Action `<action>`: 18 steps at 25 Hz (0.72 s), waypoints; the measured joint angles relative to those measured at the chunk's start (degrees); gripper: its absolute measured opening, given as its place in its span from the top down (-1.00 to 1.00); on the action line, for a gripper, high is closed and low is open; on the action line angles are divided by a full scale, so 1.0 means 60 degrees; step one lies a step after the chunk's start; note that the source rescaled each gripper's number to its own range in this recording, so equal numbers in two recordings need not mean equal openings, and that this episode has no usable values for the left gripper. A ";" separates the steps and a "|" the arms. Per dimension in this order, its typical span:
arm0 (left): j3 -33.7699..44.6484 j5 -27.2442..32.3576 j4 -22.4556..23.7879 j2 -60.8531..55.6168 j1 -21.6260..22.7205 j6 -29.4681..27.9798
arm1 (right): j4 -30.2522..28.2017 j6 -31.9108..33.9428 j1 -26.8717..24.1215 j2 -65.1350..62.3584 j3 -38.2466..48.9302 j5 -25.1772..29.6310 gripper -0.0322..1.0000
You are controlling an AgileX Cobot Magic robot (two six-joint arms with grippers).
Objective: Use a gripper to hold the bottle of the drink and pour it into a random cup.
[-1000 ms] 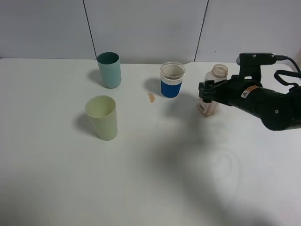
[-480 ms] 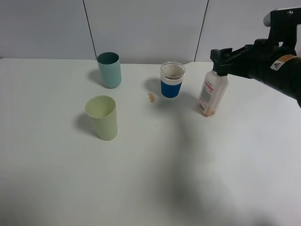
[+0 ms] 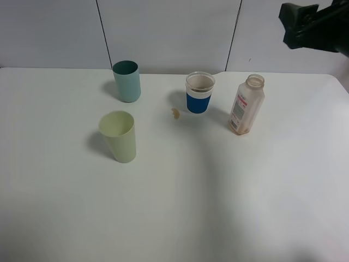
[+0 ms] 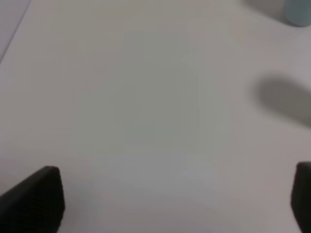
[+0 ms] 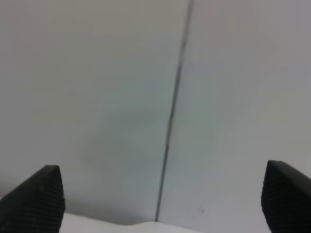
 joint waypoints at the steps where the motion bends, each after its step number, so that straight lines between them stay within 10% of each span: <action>1: 0.0000 0.0000 0.0000 0.0000 0.0000 0.0000 | 0.0335 -0.0245 0.0000 -0.0123 0.0000 0.0068 -0.60; 7: 0.0000 0.0000 0.0000 0.0000 0.0000 0.0000 | -0.0017 -0.1180 0.0000 -0.0501 0.0000 0.0687 -0.60; 13: 0.0000 0.0000 0.0000 0.0000 0.0000 0.0000 | -0.1911 0.0085 0.0000 -0.0644 -0.0090 0.1201 -0.60; 18: 0.0000 0.0000 0.0000 0.0000 0.0000 0.0000 | -0.3382 0.1226 0.0000 -0.0662 -0.1302 0.3761 -0.60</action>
